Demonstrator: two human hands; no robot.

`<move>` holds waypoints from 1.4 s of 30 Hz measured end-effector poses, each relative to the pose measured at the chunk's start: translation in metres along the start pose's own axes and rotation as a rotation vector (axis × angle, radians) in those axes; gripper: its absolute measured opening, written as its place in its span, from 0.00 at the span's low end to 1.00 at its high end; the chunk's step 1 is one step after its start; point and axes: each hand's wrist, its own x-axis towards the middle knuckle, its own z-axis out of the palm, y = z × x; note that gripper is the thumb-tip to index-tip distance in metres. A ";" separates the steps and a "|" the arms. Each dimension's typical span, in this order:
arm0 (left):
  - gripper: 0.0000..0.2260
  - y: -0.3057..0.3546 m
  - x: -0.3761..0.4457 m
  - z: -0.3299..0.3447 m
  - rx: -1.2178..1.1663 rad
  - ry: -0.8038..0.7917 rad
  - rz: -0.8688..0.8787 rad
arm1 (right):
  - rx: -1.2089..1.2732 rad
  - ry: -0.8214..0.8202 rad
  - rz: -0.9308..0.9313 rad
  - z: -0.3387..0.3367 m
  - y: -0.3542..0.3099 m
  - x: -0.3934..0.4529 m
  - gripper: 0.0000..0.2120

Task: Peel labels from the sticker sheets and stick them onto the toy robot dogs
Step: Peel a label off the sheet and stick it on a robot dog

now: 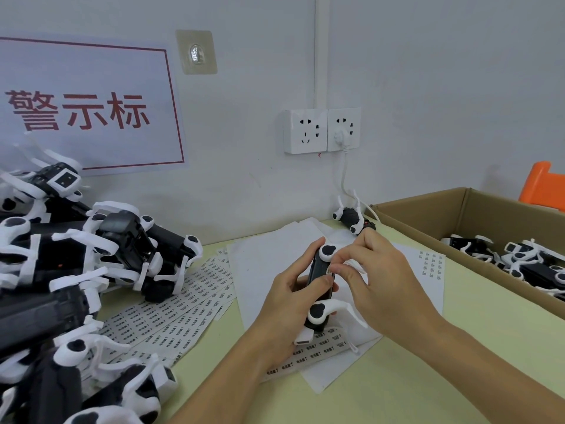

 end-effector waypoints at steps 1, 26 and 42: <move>0.23 0.000 0.000 0.000 0.004 0.001 0.001 | 0.000 -0.001 -0.001 0.000 0.000 0.000 0.03; 0.24 -0.009 0.006 0.000 0.015 -0.010 0.055 | 0.034 -0.053 -0.014 -0.004 0.007 0.002 0.06; 0.23 -0.008 0.006 0.000 0.065 0.013 0.072 | 0.018 -0.059 -0.015 -0.003 0.006 0.003 0.05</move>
